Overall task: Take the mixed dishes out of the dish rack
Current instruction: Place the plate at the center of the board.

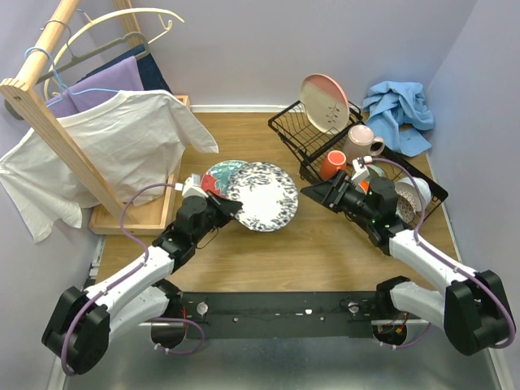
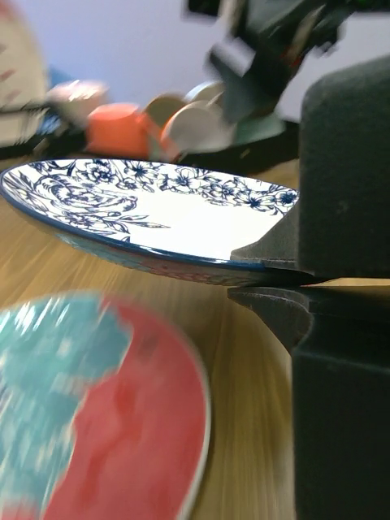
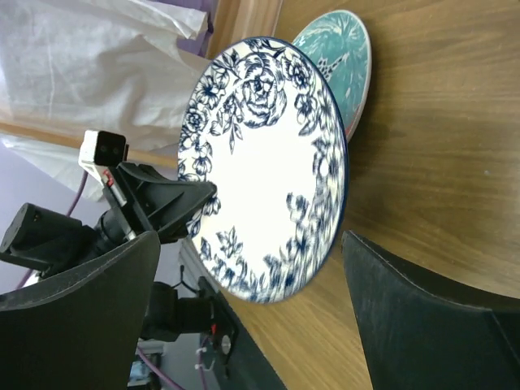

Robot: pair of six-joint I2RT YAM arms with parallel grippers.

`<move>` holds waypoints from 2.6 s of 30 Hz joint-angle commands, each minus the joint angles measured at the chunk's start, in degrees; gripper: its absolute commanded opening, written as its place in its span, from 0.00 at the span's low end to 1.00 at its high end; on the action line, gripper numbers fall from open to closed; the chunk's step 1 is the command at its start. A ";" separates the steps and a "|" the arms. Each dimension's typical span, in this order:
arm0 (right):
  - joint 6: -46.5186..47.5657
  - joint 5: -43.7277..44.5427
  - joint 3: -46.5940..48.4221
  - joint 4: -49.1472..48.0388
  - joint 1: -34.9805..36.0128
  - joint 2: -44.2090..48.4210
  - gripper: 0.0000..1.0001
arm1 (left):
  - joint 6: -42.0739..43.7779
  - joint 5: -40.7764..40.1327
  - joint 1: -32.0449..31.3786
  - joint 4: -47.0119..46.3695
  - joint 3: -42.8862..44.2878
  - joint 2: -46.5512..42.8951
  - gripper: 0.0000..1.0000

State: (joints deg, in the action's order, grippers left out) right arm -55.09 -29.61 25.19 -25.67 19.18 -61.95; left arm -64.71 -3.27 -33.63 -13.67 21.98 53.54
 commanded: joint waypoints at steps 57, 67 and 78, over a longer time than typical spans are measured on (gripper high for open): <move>18.00 7.46 8.30 19.34 0.07 6.76 1.00 | 11.43 2.30 16.84 22.10 19.85 23.62 0.89; 18.70 7.98 8.73 20.04 0.07 6.85 1.00 | 16.54 3.27 16.75 26.68 25.13 28.63 0.92; 20.90 9.39 10.67 22.16 0.07 6.14 1.00 | 20.23 2.04 16.22 33.35 28.21 30.57 0.99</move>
State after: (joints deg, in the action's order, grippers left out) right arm -36.07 -22.09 33.67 -5.13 19.18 -55.42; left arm -47.53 -0.40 -16.97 15.25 48.45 84.33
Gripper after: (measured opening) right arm 0.997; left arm 0.973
